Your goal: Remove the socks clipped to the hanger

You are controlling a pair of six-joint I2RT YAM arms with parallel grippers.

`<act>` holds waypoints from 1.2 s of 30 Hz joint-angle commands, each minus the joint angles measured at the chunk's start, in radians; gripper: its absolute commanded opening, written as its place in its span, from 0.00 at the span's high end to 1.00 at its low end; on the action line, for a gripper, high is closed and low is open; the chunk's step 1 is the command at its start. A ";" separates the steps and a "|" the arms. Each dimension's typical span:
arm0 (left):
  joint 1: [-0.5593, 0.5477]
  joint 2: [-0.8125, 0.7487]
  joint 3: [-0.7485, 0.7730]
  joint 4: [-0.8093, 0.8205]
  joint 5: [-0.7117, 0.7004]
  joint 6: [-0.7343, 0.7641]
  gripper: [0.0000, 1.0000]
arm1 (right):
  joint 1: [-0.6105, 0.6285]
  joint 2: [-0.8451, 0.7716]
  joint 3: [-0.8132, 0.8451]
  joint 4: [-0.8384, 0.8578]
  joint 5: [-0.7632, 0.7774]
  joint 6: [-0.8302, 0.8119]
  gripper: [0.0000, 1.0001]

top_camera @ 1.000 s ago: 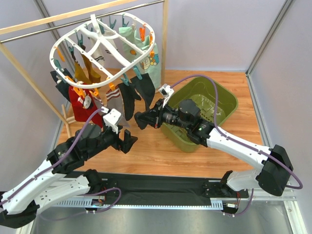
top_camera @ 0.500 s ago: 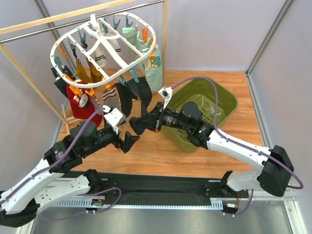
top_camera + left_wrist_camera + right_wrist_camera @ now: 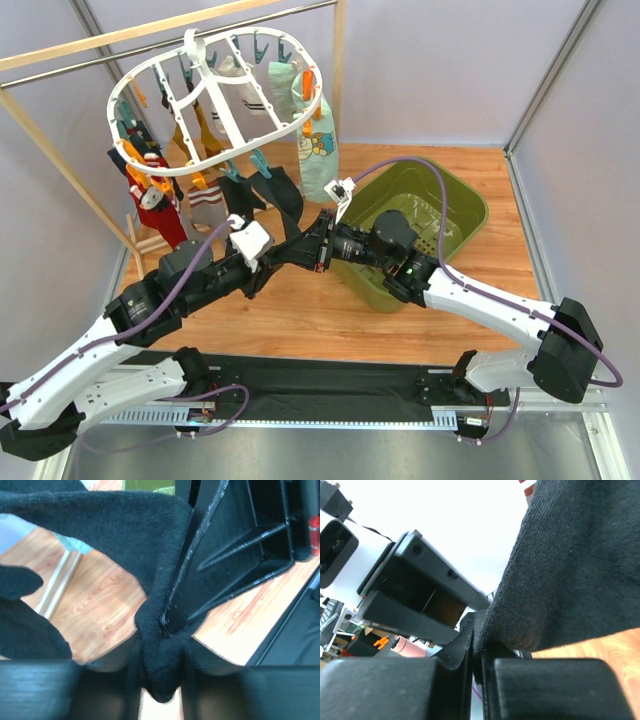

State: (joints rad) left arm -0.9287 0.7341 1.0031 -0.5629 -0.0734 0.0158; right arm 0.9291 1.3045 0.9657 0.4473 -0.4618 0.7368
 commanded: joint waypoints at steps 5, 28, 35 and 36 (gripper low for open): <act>0.002 -0.058 -0.029 0.029 0.023 0.030 0.90 | 0.007 0.010 0.054 -0.042 0.021 -0.043 0.61; 0.002 -0.134 -0.057 0.032 0.178 0.050 1.00 | 0.005 0.140 0.577 -0.552 0.399 -0.609 0.19; 0.002 -0.137 -0.066 0.051 0.198 0.053 1.00 | 0.005 0.258 0.709 -0.544 0.376 -0.623 0.23; 0.002 -0.136 -0.066 0.054 0.199 0.053 1.00 | 0.005 0.272 0.732 -0.541 0.373 -0.623 0.22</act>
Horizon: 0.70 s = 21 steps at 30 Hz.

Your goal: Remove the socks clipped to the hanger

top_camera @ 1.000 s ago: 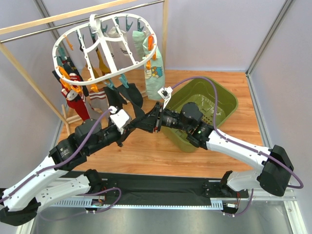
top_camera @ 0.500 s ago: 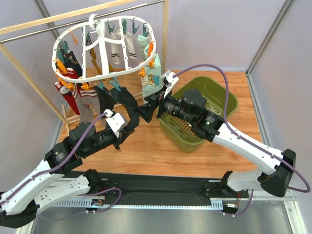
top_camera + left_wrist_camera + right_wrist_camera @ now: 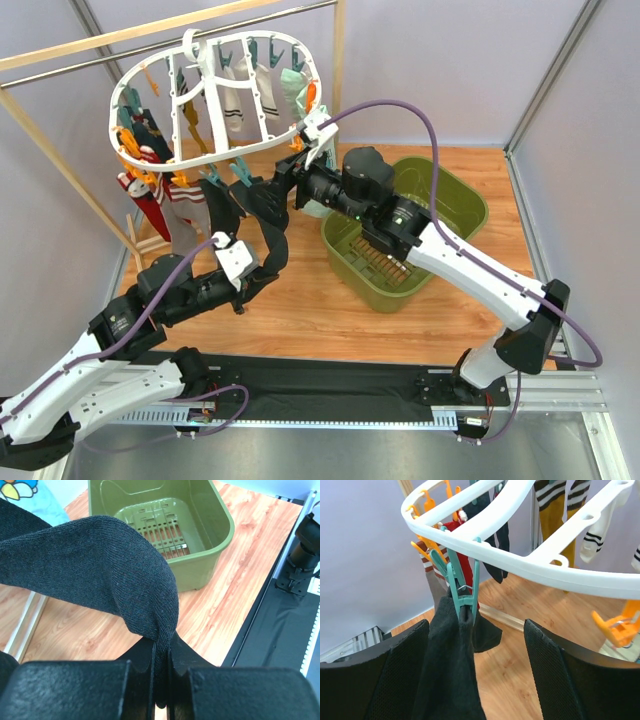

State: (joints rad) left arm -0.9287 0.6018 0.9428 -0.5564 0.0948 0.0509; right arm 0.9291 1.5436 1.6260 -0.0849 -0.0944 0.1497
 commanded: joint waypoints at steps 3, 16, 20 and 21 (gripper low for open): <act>0.002 -0.002 -0.009 0.049 0.034 0.018 1.00 | 0.005 0.067 0.103 0.007 -0.005 -0.032 0.21; 0.002 0.010 -0.004 0.049 0.045 0.010 1.00 | 0.005 0.135 0.115 0.154 -0.027 0.033 0.49; 0.002 0.013 -0.003 0.044 0.049 0.012 1.00 | 0.005 0.133 0.106 0.194 -0.030 0.048 0.54; 0.002 0.015 -0.002 0.043 0.049 0.012 1.00 | 0.005 0.133 0.107 0.201 -0.030 0.054 0.55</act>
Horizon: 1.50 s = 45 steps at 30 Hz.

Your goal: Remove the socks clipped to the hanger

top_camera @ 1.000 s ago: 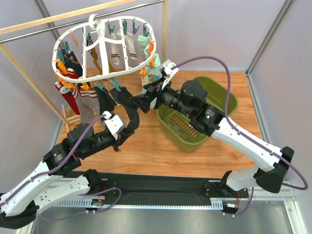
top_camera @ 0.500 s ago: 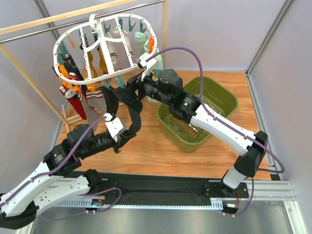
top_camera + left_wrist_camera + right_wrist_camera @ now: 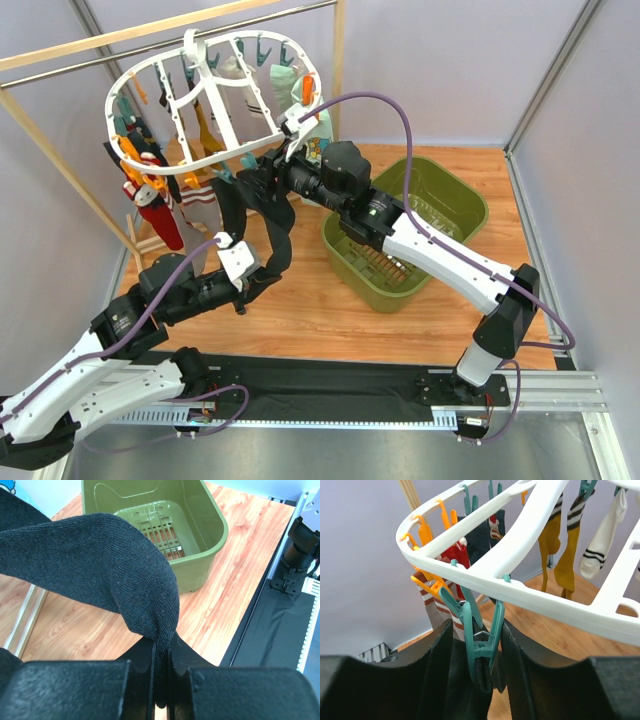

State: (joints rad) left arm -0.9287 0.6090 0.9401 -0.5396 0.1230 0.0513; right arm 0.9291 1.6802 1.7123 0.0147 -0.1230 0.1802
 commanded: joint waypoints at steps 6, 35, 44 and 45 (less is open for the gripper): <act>0.002 0.006 0.002 0.023 0.023 0.012 1.00 | 0.005 0.003 0.018 0.122 -0.018 0.038 0.78; 0.002 0.103 0.031 -0.037 0.135 0.035 1.00 | -0.006 -0.017 -0.010 0.120 -0.027 0.058 1.00; 0.002 0.086 0.026 -0.025 0.078 0.027 1.00 | -0.009 -0.094 -0.118 0.137 -0.009 0.070 0.72; 0.002 0.069 0.023 -0.016 0.067 0.025 1.00 | -0.009 -0.106 -0.134 0.136 -0.006 0.073 0.60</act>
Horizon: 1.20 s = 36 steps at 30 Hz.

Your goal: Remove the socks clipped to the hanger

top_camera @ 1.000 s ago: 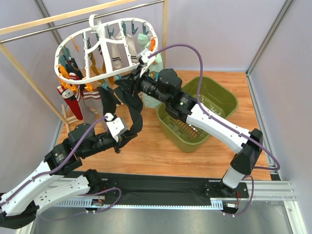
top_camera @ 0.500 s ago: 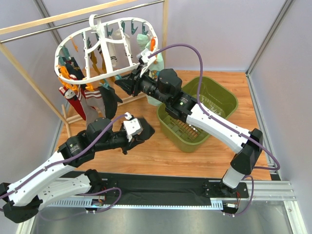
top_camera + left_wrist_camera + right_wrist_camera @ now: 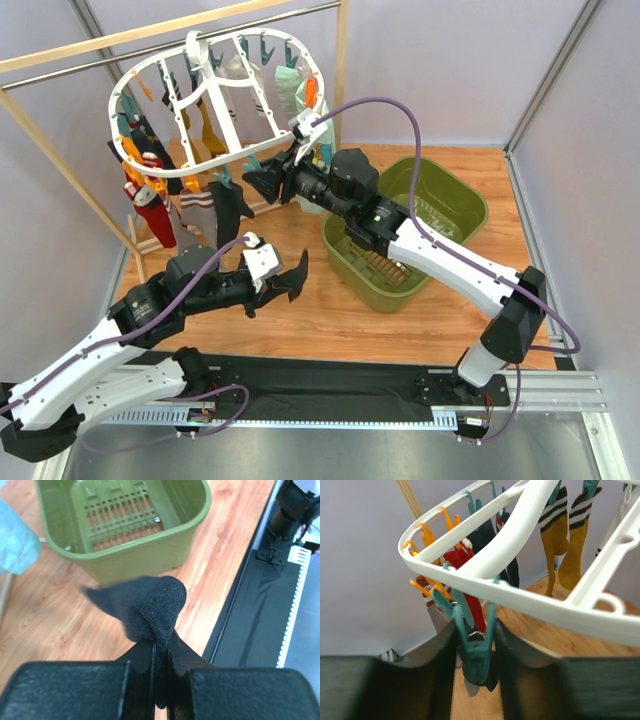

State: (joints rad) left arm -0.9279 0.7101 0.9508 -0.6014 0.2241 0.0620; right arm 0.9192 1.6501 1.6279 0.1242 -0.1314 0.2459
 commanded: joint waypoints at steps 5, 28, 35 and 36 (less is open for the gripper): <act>0.006 -0.107 -0.017 0.087 -0.103 0.004 1.00 | 0.000 -0.218 -0.181 -0.023 0.003 -0.042 0.42; 0.031 -0.130 -0.017 0.132 0.187 -0.024 1.00 | 0.023 -0.322 -0.494 -0.245 -0.652 -0.416 0.08; 0.032 -0.107 -0.015 0.118 0.103 -0.037 0.90 | 0.029 -0.283 -0.493 -0.218 -0.516 -0.363 0.99; 0.032 -0.107 -0.012 0.115 0.084 -0.036 0.84 | 0.026 -0.292 -0.499 -0.234 -0.476 -0.358 1.00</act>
State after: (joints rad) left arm -0.9009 0.6071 0.9218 -0.5056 0.3569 0.0402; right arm 0.9436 1.3876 1.0992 -0.1459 -0.7029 -0.1322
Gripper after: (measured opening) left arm 0.129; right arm 0.063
